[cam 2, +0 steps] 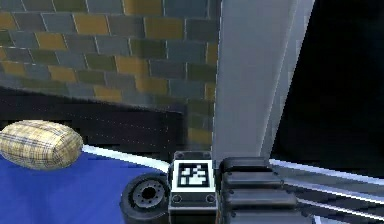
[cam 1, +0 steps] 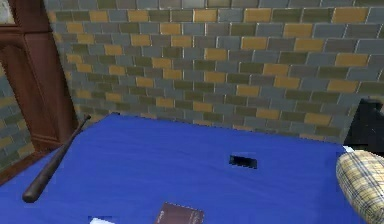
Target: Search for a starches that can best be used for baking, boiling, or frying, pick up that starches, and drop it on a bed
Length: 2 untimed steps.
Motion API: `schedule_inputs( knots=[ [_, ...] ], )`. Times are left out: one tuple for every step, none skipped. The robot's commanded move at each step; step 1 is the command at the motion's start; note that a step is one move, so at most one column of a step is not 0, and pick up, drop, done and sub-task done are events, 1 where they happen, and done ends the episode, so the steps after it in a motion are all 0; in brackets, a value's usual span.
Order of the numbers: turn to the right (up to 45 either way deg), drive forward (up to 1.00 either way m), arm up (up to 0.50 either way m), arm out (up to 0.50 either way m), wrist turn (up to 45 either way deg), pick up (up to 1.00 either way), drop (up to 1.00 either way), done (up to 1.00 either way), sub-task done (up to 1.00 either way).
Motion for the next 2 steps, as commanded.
schedule_inputs(
  knots=[
    [-45.0,0.00,0.00,0.00,0.0,0.00,0.00,0.00,0.00],
    [-27.0,0.00,0.00,0.00,0.0,0.00,0.00,0.00,0.00]
  ],
)
